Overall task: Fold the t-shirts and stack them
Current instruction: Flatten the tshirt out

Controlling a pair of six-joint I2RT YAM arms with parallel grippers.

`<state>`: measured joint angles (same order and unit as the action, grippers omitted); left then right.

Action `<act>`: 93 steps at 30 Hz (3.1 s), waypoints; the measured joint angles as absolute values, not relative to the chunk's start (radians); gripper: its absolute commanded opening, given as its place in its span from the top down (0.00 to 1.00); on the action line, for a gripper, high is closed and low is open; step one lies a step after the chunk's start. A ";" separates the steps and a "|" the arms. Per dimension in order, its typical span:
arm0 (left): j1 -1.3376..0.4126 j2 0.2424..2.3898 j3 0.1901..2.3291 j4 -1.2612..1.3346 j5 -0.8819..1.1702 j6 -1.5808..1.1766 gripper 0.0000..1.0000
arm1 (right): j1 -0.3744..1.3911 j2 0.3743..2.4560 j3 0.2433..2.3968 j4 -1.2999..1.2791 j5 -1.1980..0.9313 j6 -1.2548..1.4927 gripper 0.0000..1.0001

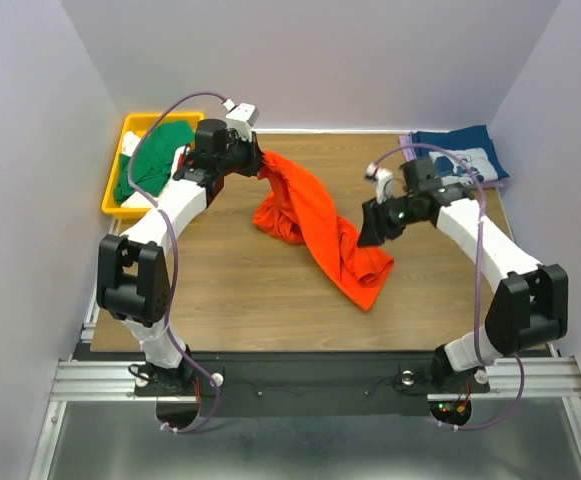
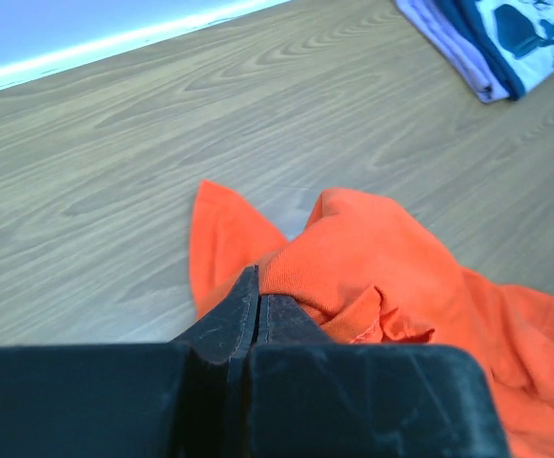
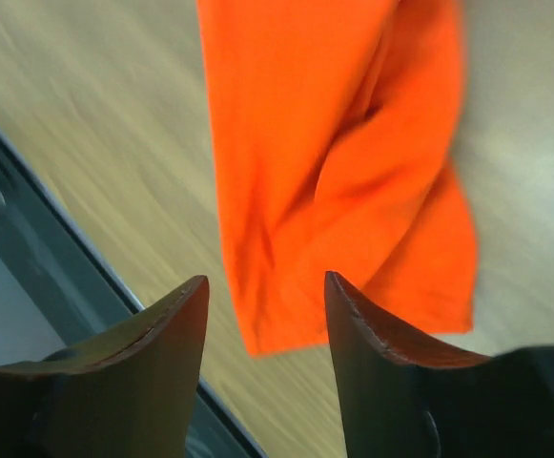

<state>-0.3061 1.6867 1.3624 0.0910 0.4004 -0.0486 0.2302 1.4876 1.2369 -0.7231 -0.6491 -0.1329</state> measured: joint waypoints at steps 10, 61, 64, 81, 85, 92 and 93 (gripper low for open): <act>-0.286 1.732 1.377 0.036 0.400 -0.057 1.00 | 0.654 1.474 1.076 -0.891 -0.475 -0.353 0.40; -0.117 1.552 1.718 -0.067 0.380 0.205 1.00 | 0.273 1.485 1.774 -0.727 0.188 -0.575 0.99; -0.117 1.509 1.732 -0.017 0.331 0.255 1.00 | 0.237 1.511 1.868 -0.685 0.194 -0.593 0.99; -0.112 1.366 1.625 0.062 0.269 0.398 1.00 | 0.180 1.554 2.036 -0.553 0.211 -0.632 0.99; -0.098 1.354 1.625 0.000 0.312 0.369 1.00 | 0.179 1.544 2.034 -0.553 0.210 -0.635 0.99; -0.096 1.271 1.625 -0.040 0.371 0.310 1.00 | 0.178 1.493 2.000 -0.541 0.205 -0.635 0.99; -0.096 1.267 1.625 -0.037 0.375 0.303 1.00 | 0.178 1.494 2.000 -0.535 0.205 -0.634 0.99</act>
<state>-0.0959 1.2671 1.6253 -0.0368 0.3748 0.3031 0.1776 1.4944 2.0003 -0.5350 0.2050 -0.6338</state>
